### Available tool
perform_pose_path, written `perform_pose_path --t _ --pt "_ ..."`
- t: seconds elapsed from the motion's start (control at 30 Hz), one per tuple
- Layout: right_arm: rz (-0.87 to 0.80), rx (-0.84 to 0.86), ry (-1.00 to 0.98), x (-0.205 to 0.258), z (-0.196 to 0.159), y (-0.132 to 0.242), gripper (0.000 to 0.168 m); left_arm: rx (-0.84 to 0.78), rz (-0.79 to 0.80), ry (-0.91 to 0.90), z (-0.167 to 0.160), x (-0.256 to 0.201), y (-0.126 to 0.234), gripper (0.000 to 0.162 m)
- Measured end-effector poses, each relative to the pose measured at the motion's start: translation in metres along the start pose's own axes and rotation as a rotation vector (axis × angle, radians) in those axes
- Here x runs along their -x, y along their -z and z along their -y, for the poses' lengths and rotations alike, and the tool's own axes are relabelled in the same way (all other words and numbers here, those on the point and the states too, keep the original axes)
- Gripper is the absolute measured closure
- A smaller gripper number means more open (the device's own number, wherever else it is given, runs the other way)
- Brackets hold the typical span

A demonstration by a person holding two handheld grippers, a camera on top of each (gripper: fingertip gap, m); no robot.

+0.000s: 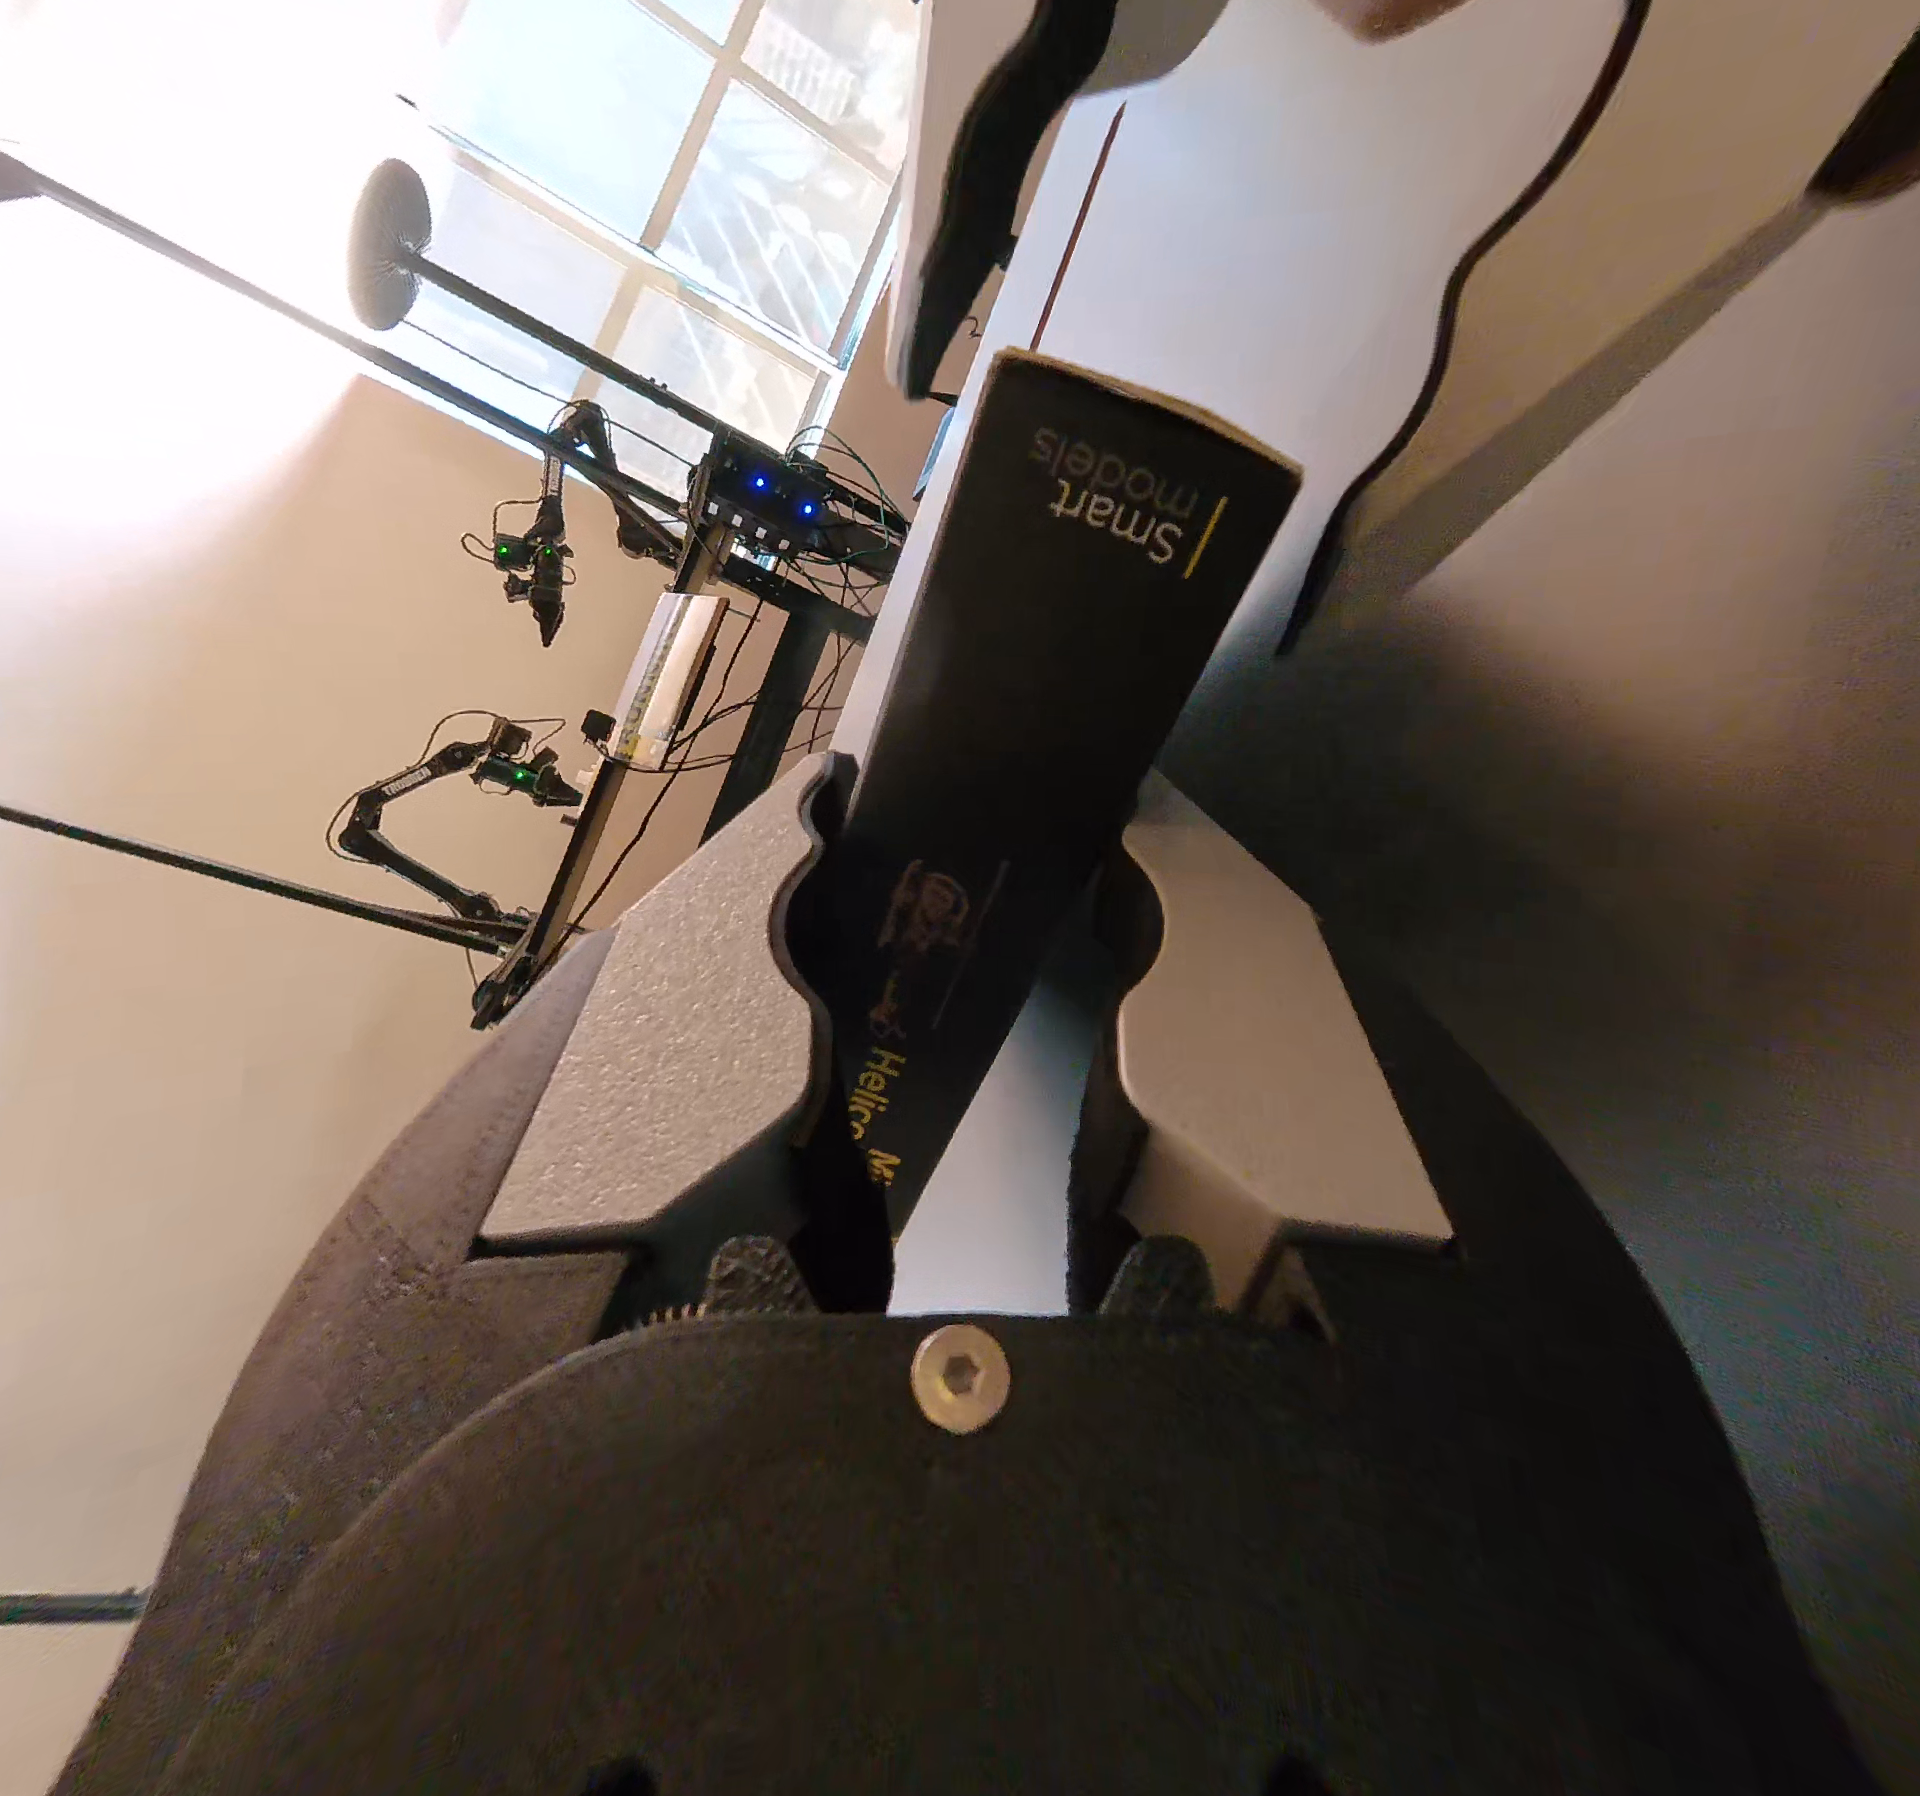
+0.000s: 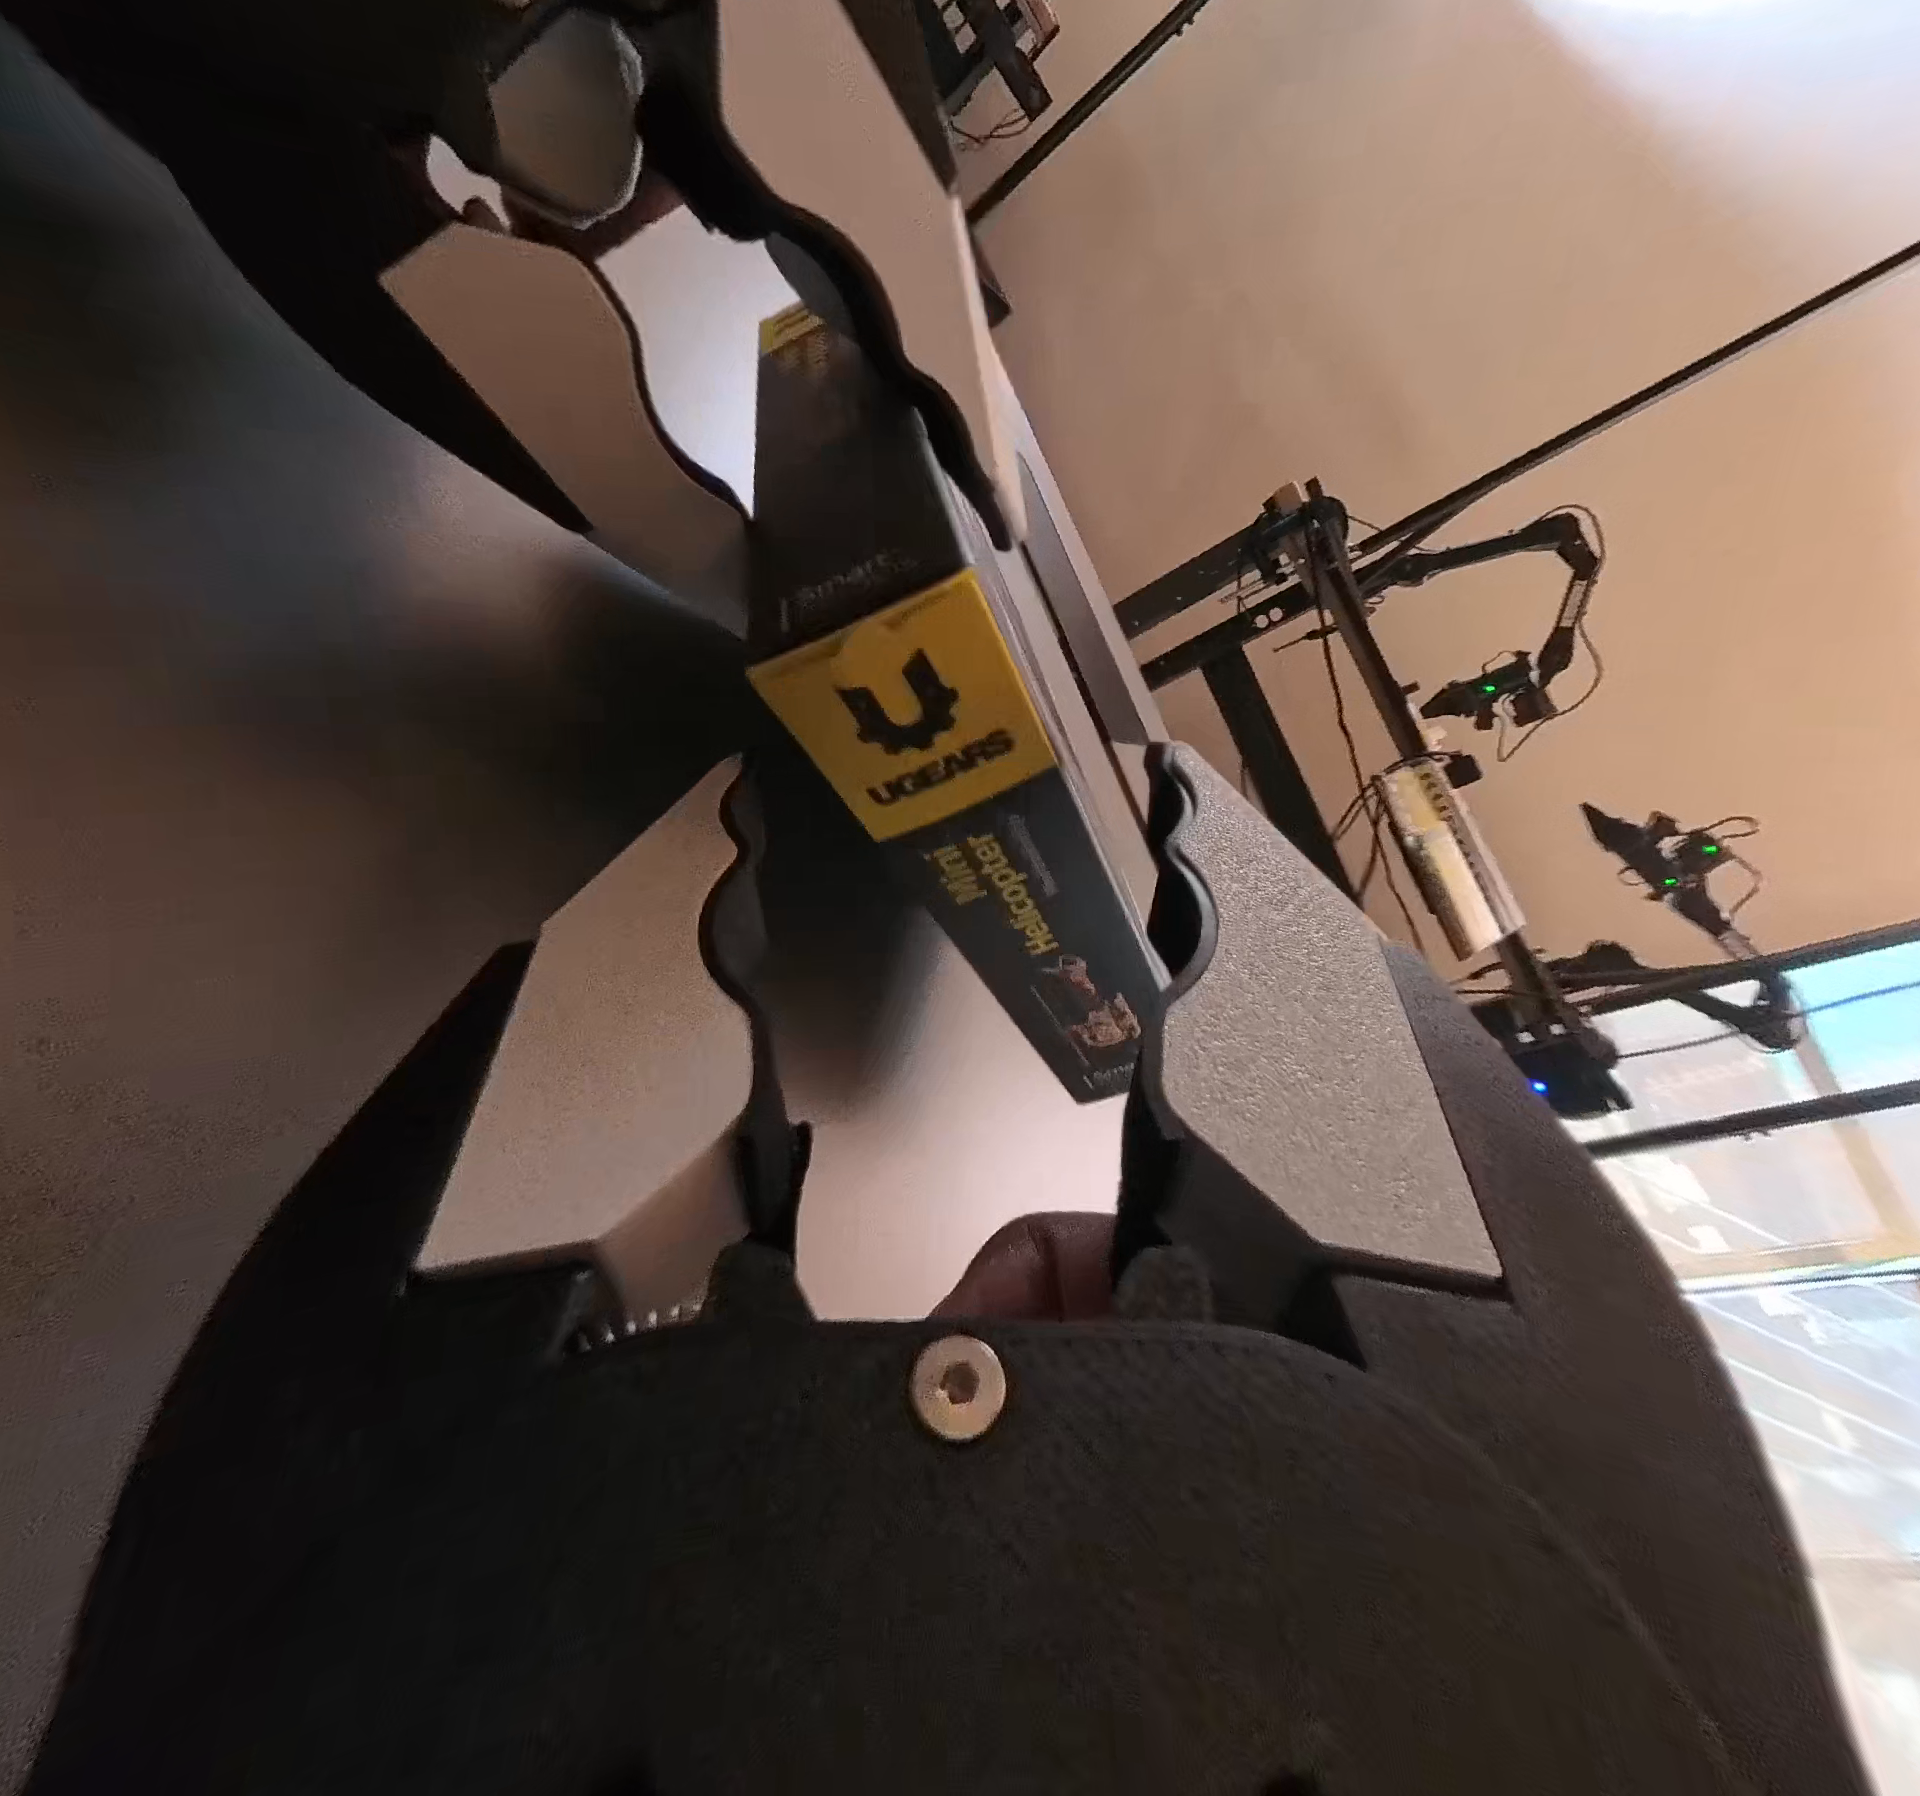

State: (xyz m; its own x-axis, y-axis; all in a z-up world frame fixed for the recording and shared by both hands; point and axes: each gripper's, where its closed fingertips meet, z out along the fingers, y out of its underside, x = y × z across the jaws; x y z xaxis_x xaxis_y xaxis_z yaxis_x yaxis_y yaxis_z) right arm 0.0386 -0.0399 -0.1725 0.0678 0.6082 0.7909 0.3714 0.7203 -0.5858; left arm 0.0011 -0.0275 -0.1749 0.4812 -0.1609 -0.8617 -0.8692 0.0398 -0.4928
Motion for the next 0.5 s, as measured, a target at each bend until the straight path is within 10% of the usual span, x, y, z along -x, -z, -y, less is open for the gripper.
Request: perform_pose_path --t 0.03,0.5 --pt "-0.01 0.005 0.015 0.0 0.0 -0.003 0.091 -0.005 -0.004 0.001 0.002 -0.001 0.0 0.115" --pt "0.005 0.016 -0.009 -0.012 -0.011 -0.008 0.12 -0.038 0.029 0.247 0.004 0.012 0.008 0.095"
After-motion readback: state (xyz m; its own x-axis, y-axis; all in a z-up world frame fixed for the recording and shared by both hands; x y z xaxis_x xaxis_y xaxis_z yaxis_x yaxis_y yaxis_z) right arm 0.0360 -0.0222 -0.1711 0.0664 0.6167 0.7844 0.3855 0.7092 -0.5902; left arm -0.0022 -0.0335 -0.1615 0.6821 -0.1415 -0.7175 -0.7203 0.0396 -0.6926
